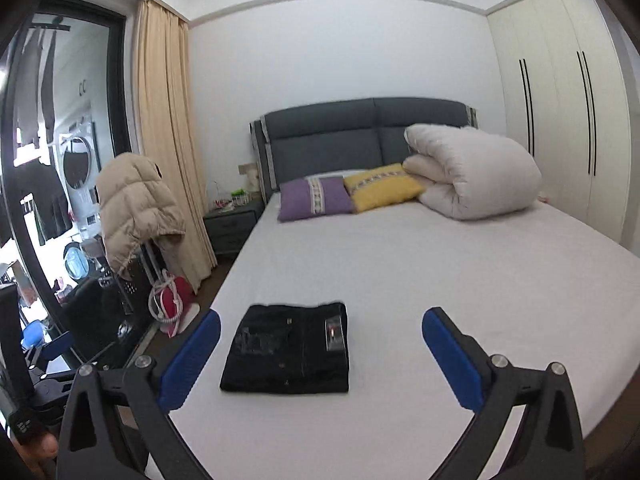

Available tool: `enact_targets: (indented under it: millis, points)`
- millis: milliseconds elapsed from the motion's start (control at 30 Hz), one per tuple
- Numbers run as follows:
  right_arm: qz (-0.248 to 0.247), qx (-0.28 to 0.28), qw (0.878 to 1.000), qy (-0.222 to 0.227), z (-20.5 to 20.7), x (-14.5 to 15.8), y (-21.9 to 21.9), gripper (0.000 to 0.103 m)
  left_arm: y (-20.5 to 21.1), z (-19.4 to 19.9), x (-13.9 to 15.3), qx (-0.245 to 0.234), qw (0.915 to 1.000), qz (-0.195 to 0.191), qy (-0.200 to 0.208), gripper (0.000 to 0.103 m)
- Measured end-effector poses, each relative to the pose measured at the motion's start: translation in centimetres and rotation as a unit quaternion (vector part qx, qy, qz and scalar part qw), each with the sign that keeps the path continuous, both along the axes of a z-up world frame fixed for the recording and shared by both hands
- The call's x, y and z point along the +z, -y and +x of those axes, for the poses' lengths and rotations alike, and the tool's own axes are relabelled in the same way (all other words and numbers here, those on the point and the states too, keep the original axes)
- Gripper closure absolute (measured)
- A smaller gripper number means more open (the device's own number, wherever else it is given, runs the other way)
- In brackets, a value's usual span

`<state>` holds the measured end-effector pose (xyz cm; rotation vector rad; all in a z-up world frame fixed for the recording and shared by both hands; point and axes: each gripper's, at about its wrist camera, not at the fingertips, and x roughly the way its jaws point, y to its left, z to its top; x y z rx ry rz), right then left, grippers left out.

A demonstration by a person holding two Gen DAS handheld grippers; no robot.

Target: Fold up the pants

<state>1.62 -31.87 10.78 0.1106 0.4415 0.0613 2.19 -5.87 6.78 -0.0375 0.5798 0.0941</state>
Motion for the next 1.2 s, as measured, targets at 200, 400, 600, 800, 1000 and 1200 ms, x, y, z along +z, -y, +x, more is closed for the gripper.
enact_targets:
  millis: [200, 400, 600, 800, 1000, 1200]
  points:
    - [-0.033, 0.011, 0.999, -0.033, 0.3, -1.3, -2.0, 0.000, 0.9, 1.0, -1.7, -0.013, 0.9995, -0.016, -0.024, 0.000]
    - [-0.032, 0.010, 0.997, -0.068, 1.9, -3.3, -3.0, 0.000, -0.2, 4.7, -3.9, -0.006, 0.9985, -0.022, -0.050, 0.000]
    - [-0.030, 0.006, 0.996, -0.089, 3.1, -4.8, -2.8, 0.000, -1.1, 7.0, -5.3, 0.004, 0.9977, -0.022, -0.064, 0.000]
    - [-0.038, 0.006, 0.994, -0.103, 3.6, -5.9, -2.9, 0.000, -1.2, 8.4, -6.2, 0.003, 0.9969, -0.020, -0.075, 0.000]
    - [-0.036, 0.009, 0.993, -0.112, 3.7, -6.5, -2.9, 0.000, -1.4, 8.9, -6.7, 0.002, 0.9966, -0.019, -0.080, 0.000]
    - [-0.039, 0.013, 0.993, -0.115, 3.7, -6.6, -3.0, 0.000, -1.3, 8.9, -6.9, 0.002, 0.9965, -0.018, -0.082, 0.000]
